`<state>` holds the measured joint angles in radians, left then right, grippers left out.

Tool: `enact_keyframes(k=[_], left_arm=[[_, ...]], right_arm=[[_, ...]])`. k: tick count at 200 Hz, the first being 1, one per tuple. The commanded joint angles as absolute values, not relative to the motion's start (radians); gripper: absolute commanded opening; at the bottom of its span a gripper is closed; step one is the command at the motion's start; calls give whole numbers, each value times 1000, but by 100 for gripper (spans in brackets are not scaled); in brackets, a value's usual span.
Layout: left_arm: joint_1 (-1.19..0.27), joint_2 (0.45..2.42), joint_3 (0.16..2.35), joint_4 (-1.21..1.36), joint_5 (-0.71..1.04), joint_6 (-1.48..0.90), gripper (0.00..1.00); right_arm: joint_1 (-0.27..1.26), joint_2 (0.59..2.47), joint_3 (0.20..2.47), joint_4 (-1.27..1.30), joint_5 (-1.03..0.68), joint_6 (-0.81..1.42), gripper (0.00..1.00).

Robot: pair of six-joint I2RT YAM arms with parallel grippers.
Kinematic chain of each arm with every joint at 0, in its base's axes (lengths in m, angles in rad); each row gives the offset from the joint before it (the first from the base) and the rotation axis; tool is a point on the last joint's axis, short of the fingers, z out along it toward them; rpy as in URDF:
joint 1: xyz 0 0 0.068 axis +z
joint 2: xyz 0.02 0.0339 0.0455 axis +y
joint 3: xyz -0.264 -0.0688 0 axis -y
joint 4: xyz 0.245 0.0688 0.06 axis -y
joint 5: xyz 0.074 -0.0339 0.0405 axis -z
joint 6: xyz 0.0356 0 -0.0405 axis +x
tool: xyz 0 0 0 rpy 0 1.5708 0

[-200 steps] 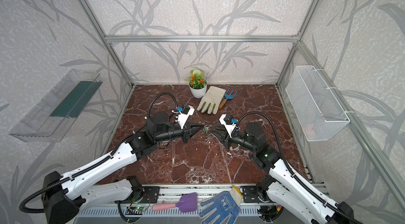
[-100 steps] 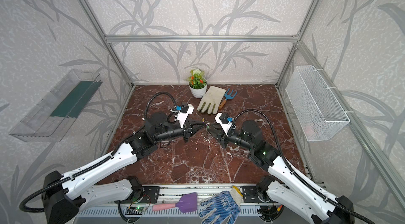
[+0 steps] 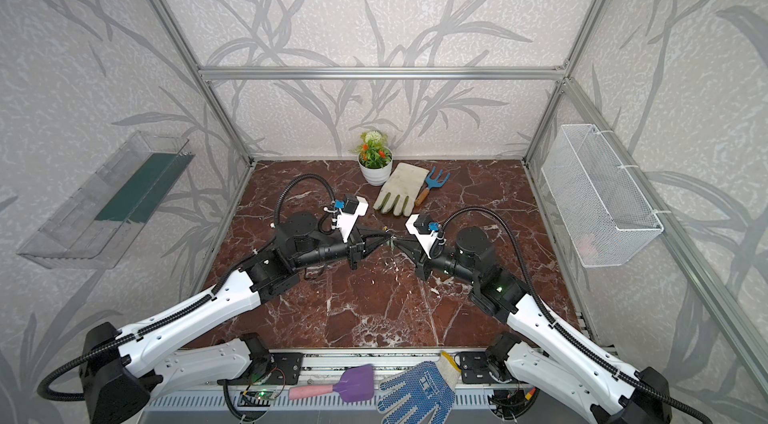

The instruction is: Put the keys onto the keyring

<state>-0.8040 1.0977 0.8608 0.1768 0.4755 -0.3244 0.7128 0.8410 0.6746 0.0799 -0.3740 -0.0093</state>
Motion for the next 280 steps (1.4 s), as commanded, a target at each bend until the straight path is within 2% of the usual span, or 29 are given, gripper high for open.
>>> enact_keyframes(k=[1, 31, 61, 72, 81, 125, 280], left_arm=[[-807, 1089, 849, 299, 437, -353, 0], [-807, 1105, 847, 355, 459, -377, 0], [-807, 1115, 843, 359, 463, -382, 0], [-807, 1114, 840, 361, 463, -382, 0], [-807, 1112, 839, 358, 463, -382, 0], [-807, 1107, 828, 365, 456, -380, 0], [-807, 1122, 836, 379, 513, -414, 0]], right_arm=[[763, 831, 677, 71, -362, -18, 0], [845, 862, 672, 48, -291, -55, 0], [852, 864, 662, 73, -272, -50, 0], [853, 862, 661, 74, -268, -48, 12], [853, 855, 659, 72, -255, -44, 17], [827, 752, 609, 97, -183, 6, 28], [811, 814, 619, 189, -218, 16, 33]])
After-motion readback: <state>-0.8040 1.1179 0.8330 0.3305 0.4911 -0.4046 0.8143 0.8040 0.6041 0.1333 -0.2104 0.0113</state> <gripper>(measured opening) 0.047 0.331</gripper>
